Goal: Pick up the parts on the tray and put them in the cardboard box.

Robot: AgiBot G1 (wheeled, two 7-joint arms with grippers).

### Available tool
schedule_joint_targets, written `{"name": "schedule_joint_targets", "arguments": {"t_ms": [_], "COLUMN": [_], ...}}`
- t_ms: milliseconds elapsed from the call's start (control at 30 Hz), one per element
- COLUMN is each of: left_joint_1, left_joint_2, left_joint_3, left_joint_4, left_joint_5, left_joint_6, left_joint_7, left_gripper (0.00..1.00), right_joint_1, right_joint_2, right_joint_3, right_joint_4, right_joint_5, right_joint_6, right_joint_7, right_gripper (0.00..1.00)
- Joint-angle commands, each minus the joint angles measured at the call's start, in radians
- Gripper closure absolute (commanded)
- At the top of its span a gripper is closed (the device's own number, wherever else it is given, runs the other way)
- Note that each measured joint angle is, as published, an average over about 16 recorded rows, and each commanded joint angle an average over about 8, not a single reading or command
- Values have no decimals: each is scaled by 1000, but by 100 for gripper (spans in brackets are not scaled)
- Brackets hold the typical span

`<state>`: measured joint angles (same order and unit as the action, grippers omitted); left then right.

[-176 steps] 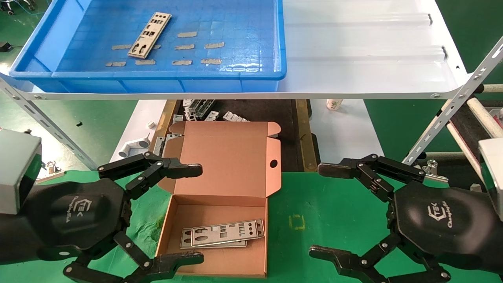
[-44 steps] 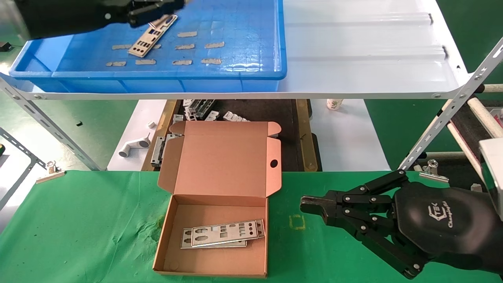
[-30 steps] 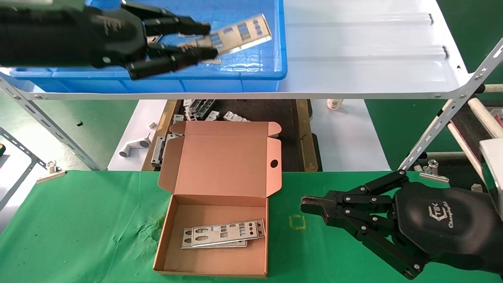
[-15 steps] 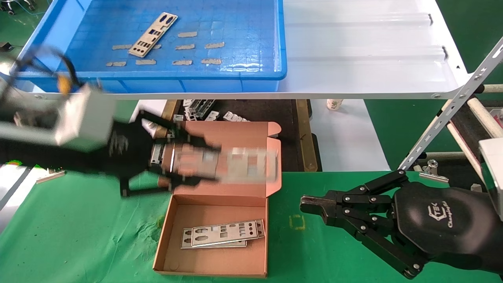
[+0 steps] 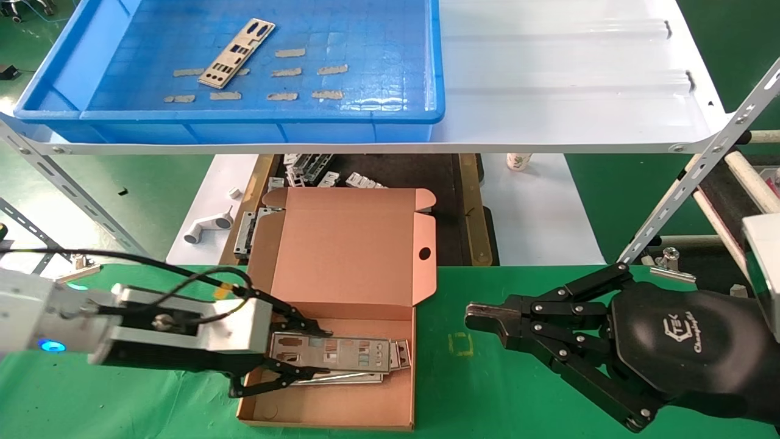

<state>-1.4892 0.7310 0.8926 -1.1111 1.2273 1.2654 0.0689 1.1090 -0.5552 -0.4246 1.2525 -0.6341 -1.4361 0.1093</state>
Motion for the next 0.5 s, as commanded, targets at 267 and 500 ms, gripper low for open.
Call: {"name": "schedule_joint_targets", "arguments": {"t_ms": [267, 500], "left_joint_1": [65, 78], "left_joint_2": [63, 105], "left_joint_3": [45, 50], "left_joint_4": [34, 92], "left_joint_5": [73, 84], "left_joint_6": [-88, -122], "left_joint_7": [-23, -10], "left_gripper": [100, 100], "right_joint_1": [0, 0], "right_joint_2": [0, 0], "right_joint_3": [0, 0], "right_joint_4": [0, 0], "right_joint_5": [0, 0], "right_joint_6": [0, 0], "right_joint_7": [0, 0], "right_gripper": [100, 100]}}
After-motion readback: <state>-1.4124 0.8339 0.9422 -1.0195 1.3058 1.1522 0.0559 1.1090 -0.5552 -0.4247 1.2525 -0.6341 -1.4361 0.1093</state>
